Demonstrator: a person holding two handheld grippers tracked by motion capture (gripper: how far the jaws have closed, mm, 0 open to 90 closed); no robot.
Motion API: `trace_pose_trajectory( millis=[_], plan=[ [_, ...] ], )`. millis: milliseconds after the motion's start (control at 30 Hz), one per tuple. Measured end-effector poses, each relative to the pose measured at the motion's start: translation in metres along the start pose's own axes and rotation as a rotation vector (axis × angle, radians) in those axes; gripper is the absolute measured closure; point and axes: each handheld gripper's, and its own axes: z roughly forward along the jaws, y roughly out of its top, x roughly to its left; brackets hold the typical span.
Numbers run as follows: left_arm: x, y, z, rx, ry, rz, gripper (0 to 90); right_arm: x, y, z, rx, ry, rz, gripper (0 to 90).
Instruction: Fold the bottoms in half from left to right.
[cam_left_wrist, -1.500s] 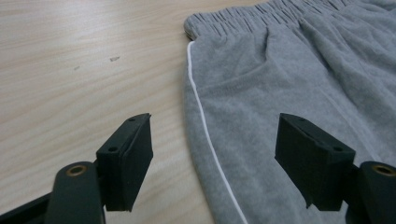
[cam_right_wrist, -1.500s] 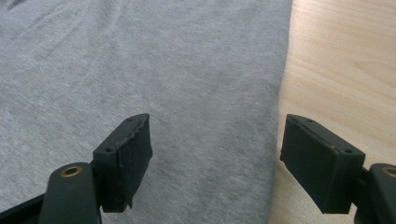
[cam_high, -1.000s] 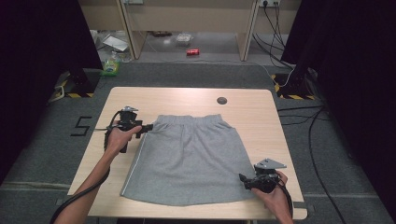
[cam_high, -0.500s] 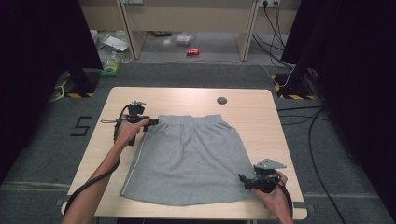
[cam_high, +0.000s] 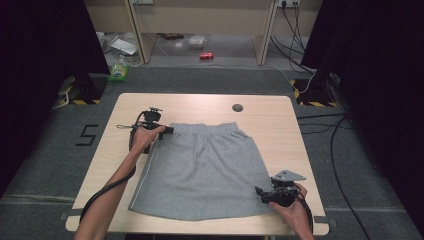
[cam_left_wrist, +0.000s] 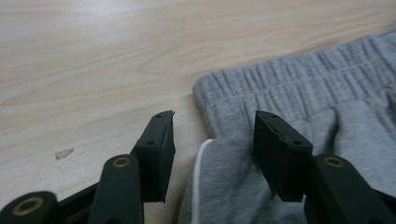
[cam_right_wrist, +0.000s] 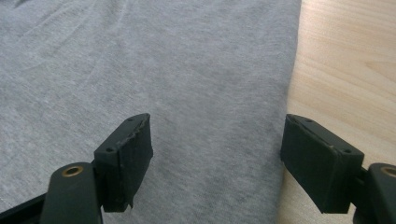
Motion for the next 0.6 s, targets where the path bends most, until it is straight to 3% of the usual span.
trace_pose_trajectory(
  millis=[200, 233, 367, 600],
  plan=[
    [-0.009, 0.006, 0.005, 0.034, 0.067, 0.084, 52.8, 0.004, 0.002, 0.002, 0.001, -0.005, -0.016, 25.3],
    [-0.01, 0.007, 0.006, 0.038, 0.063, 0.084, 52.8, 0.004, 0.002, 0.002, 0.001, -0.005, -0.016, 25.3],
    [-0.015, 0.007, 0.006, 0.045, 0.045, 0.11, 68.2, 0.012, 0.007, 0.004, -0.009, 0.0, -0.044, 25.4],
    [-0.014, 0.007, 0.006, 0.039, 0.044, 0.12, 74.3, 0.033, 0.017, 0.012, -0.022, 0.028, -0.089, 26.0]
  ],
)
